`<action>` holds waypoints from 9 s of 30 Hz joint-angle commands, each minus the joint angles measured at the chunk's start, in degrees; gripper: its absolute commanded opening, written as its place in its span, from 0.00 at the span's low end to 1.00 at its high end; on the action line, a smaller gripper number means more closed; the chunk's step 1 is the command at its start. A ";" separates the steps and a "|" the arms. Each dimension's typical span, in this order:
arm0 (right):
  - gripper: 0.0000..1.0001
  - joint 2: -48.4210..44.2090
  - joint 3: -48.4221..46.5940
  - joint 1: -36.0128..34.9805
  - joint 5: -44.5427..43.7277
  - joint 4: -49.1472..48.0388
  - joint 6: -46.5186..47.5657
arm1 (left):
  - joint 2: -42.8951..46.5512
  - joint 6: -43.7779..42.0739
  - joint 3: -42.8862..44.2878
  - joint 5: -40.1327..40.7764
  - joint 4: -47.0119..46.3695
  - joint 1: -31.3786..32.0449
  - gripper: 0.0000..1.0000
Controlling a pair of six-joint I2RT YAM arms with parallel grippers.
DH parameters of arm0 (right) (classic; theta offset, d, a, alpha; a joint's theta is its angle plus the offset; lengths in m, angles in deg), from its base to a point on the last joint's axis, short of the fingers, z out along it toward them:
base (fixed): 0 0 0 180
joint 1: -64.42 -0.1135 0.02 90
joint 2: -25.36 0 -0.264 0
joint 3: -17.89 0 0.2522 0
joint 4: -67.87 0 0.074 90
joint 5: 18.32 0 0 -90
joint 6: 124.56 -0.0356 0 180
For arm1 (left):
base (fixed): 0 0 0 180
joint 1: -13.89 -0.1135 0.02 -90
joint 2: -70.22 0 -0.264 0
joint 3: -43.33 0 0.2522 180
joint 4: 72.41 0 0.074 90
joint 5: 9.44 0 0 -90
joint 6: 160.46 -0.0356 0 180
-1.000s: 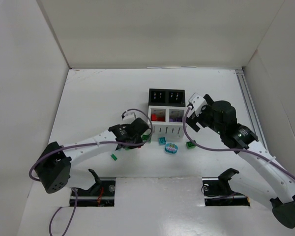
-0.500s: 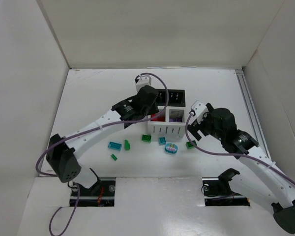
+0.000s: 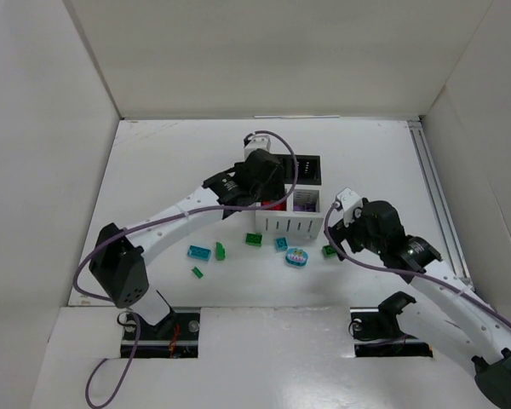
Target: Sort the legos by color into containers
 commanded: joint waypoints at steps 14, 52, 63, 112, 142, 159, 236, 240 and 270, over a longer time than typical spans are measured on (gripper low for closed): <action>0.99 16.50 8.27 0.27 2.08 -18.52 -10.68 | 28.81 5.83 -20.51 0.67 -1.06 0.09 1.00; 0.34 21.13 -21.24 0.88 -8.93 -16.59 0.30 | 27.24 11.63 -32.20 -0.38 -1.67 -7.03 1.00; 0.65 41.19 -35.76 0.88 -5.23 -17.30 1.70 | 26.02 11.21 -36.78 -4.69 -7.04 -4.50 1.00; 0.91 12.82 -18.53 7.91 -3.11 -12.64 2.76 | 5.35 9.88 -28.53 13.67 -7.67 17.55 0.31; 0.97 6.40 -12.56 20.30 -4.52 -8.50 4.86 | -19.78 -21.84 22.72 -6.80 -16.26 -0.53 0.46; 0.99 2.70 -9.05 20.30 0.93 -6.57 8.65 | 5.59 -6.58 -4.89 -5.23 -10.47 -0.53 1.00; 0.99 3.05 -8.25 22.41 -3.02 -4.37 9.70 | -23.11 -12.61 32.64 -9.35 -8.71 -3.69 0.16; 0.99 3.05 -8.25 22.41 -3.02 -3.85 9.70 | -27.16 -12.62 36.51 -10.32 -6.44 -3.69 0.28; 0.99 3.14 -4.48 22.94 5.14 -7.27 11.28 | 25.83 49.03 -34.58 0.05 25.82 -2.46 1.00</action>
